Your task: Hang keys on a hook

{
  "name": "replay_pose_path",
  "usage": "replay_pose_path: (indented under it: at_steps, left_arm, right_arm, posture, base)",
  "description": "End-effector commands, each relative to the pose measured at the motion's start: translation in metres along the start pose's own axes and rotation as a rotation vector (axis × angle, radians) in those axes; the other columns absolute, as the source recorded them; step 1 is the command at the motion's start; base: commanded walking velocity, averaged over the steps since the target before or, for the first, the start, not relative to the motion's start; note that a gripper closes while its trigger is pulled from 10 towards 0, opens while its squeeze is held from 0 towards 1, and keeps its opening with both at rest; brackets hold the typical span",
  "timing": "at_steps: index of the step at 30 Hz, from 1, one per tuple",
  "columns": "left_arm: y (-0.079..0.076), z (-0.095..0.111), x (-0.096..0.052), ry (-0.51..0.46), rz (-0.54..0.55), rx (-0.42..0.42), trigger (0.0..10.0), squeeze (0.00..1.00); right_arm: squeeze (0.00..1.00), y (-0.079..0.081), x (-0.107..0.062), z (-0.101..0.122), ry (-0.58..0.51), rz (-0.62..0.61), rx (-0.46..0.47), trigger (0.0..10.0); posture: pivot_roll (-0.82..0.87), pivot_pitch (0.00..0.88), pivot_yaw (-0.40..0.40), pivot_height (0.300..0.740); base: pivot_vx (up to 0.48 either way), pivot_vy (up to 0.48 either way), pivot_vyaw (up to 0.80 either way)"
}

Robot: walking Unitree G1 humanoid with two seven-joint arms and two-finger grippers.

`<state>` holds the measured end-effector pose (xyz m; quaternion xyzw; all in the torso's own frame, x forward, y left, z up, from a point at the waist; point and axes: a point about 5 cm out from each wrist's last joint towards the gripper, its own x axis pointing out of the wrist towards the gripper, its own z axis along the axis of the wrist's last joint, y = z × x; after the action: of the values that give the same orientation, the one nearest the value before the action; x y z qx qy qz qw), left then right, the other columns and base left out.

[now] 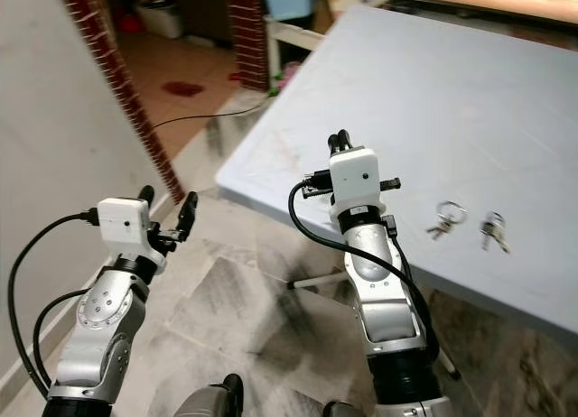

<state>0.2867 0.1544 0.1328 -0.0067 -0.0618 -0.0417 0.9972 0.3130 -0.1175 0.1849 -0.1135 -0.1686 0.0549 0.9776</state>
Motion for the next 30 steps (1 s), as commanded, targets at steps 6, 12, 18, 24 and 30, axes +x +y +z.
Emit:
replay_pose_path:
  at_steps: [6, 12, 18, 24, 30]
  left_arm:
    - [0.0048, 0.0067, -0.0011, -0.034, 0.036, 0.022, 10.0, 0.00]
    - [0.0018, 0.0046, -0.0026, -0.030, 0.038, 0.031, 10.0, 0.00]
    - [0.0024, 0.0030, -0.0022, -0.020, 0.064, 0.046, 10.0, 0.00]
    - [0.0034, -0.0005, -0.0032, -0.004, 0.070, 0.054, 10.0, 0.00]
    - [0.0060, 0.0014, -0.0050, -0.021, 0.099, 0.071, 10.0, 0.00]
  right_arm:
    - [0.00, 0.0051, -0.0017, 0.0081, -0.018, 0.030, 0.008, 10.0]
    - [0.00, 0.0053, -0.0021, 0.0087, -0.014, 0.039, 0.009, 10.0]
    - [0.00, 0.0059, -0.0026, 0.0082, -0.007, 0.045, 0.018, 10.0]
    - [0.00, 0.0069, -0.0016, 0.0066, -0.001, 0.045, 0.026, 10.0]
    - [0.00, 0.0074, -0.0010, 0.0060, 0.002, 0.052, 0.030, 10.0]
  posture:
    - [-0.01, 0.154, 0.031, 0.740]
    - [-0.01, 0.148, 0.025, 0.740]
    - [0.00, 0.147, 0.027, 0.740]
    - [0.00, 0.141, 0.033, 0.740]
    - [0.00, 0.138, 0.026, 0.740]
  base:
    - [0.000, 0.000, 0.80]
    - [0.000, 0.000, 0.80]
    - [0.000, 0.000, 0.80]
    - [0.000, 0.000, 0.80]
    - [0.000, 0.000, 0.80]
